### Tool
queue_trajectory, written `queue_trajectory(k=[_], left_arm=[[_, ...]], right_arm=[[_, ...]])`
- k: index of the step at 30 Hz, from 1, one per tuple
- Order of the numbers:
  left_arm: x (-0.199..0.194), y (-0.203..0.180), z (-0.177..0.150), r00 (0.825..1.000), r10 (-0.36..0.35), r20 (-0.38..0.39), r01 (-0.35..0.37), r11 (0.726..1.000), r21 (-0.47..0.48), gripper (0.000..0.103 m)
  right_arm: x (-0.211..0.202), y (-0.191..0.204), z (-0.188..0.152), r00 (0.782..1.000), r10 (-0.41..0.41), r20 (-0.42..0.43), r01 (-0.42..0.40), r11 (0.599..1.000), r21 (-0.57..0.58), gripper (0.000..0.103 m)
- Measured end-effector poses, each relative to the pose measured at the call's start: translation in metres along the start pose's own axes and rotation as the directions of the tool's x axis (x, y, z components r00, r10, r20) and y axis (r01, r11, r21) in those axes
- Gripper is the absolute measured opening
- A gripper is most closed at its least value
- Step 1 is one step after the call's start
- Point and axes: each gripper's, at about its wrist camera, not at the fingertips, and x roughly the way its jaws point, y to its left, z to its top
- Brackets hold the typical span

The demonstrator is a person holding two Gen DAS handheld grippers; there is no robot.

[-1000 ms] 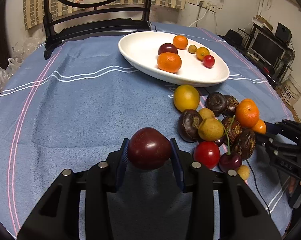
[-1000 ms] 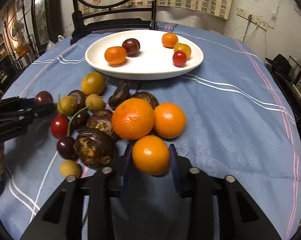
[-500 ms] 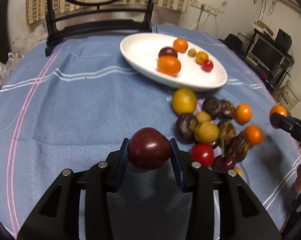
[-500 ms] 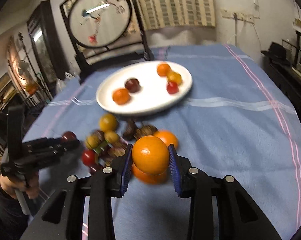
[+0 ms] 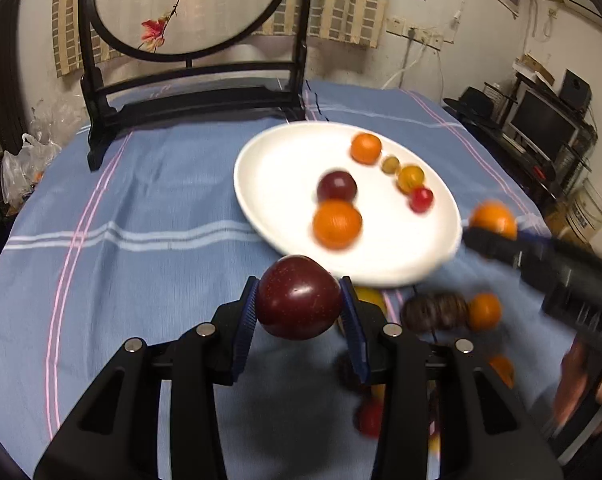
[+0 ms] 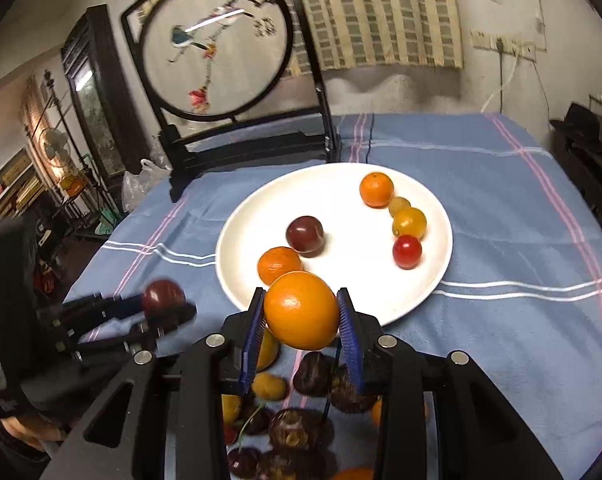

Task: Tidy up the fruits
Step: 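Carry the plum and orange to the white plate and open both tools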

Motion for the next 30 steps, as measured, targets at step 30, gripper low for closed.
queue_trajectory(k=[30], left_arm=[[0.027, 0.015, 0.013, 0.995, 0.087, 0.044, -0.084, 0.995, -0.060, 0.077]], right_arm=[[0.024, -0.037, -0.016, 1.000, 0.008, -0.012, -0.006, 0.991, 0.131, 0.061]])
